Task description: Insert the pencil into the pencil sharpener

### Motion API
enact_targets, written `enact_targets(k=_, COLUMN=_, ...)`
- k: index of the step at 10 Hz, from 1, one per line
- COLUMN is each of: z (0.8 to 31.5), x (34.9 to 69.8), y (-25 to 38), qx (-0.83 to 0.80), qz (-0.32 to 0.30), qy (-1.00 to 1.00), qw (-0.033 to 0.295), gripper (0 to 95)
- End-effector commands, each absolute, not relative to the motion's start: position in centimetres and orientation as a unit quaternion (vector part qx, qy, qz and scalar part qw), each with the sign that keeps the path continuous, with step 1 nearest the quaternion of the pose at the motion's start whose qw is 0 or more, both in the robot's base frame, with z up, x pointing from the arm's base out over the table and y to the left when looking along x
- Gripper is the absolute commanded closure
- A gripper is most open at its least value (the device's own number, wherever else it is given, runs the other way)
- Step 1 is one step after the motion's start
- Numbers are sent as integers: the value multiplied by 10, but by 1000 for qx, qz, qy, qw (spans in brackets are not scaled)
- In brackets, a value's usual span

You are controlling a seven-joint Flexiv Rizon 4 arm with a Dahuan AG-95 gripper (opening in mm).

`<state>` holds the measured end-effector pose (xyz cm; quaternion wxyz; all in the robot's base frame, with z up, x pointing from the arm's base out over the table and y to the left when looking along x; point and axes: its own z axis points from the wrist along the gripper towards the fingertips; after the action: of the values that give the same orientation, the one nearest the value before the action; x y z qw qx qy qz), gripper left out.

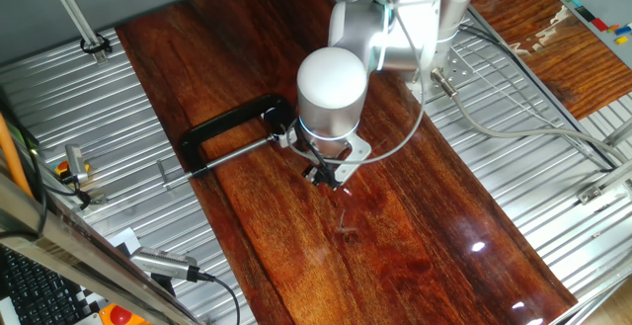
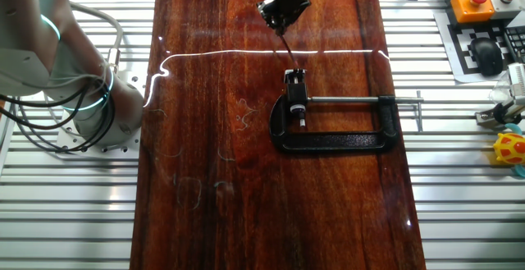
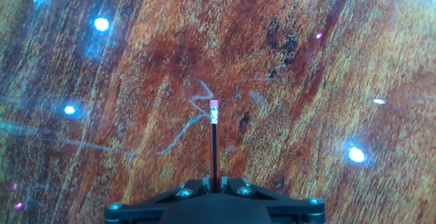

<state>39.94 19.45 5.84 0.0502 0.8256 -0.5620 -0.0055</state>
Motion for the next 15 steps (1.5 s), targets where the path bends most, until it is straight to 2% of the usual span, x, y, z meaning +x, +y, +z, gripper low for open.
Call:
enact_targets(k=1, z=58, x=399, y=193, qx=824, qz=-6, qy=-564, qw=50, gripper=950)
enact_targets(k=15, z=53, x=395, y=188, qx=809, qz=-9, qy=-585, qw=47, gripper=950)
